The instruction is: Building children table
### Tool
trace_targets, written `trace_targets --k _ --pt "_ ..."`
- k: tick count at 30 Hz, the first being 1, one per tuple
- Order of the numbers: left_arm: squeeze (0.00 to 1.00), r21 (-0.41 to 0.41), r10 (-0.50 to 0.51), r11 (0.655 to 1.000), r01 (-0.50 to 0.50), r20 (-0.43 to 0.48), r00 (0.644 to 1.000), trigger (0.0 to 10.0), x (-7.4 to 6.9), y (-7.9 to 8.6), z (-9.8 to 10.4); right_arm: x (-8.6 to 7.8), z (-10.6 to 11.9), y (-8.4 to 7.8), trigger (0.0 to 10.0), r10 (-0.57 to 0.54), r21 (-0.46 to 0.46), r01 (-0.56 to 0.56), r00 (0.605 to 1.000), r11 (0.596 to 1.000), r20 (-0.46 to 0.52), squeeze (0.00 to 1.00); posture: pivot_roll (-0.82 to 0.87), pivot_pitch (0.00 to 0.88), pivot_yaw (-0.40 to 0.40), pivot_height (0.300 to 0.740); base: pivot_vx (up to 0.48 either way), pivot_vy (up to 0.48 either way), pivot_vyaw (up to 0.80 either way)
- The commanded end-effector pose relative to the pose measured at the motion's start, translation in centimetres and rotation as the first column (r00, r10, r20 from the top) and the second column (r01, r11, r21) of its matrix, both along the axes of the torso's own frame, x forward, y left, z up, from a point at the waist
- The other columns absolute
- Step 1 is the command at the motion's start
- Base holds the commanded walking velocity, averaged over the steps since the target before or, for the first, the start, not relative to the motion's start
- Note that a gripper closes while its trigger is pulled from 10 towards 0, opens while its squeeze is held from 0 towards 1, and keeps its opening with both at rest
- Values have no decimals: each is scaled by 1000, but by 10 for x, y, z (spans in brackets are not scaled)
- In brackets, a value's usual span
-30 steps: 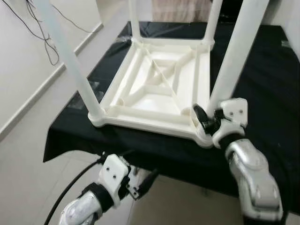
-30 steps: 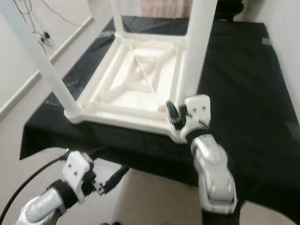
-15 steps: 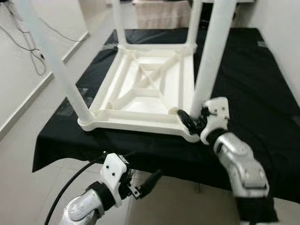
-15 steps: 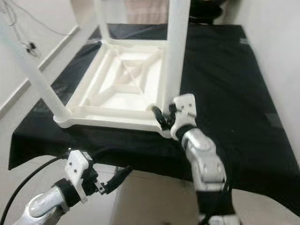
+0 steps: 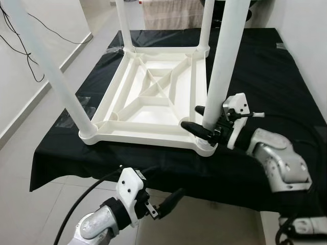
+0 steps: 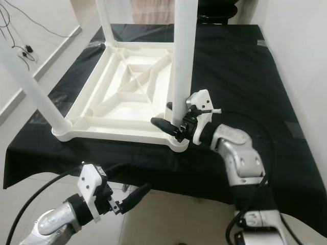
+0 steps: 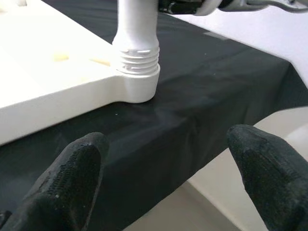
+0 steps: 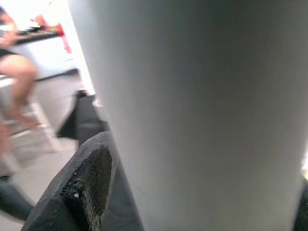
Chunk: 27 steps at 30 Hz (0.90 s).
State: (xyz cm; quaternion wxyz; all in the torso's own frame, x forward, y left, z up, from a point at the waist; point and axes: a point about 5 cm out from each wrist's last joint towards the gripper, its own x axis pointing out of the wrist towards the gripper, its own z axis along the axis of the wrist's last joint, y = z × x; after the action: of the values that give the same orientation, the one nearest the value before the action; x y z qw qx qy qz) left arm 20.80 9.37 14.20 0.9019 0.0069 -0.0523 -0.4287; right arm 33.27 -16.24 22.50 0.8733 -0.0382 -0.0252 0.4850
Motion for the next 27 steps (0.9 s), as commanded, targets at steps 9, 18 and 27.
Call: trace_targets --k 9,18,27 --pt "0 50 65 996 -69 77 995 10000 -3 2 -1 12 -6 4 0 19 -26 -19 999 999 -30 0 -23 141 22 740 0 0 0" --pt "0 28 75 997 -78 73 995 10000 -3 5 -2 -1 -48 -20 0 -271 -136 253 953 958 -134 0 -41 148 13 740 0 0 0" --pt "0 -4 87 996 -87 67 994 10000 -2 9 -3 -59 -87 -13 0 -821 -185 801 541 569 -182 0 -99 160 35 740 0 0 0"
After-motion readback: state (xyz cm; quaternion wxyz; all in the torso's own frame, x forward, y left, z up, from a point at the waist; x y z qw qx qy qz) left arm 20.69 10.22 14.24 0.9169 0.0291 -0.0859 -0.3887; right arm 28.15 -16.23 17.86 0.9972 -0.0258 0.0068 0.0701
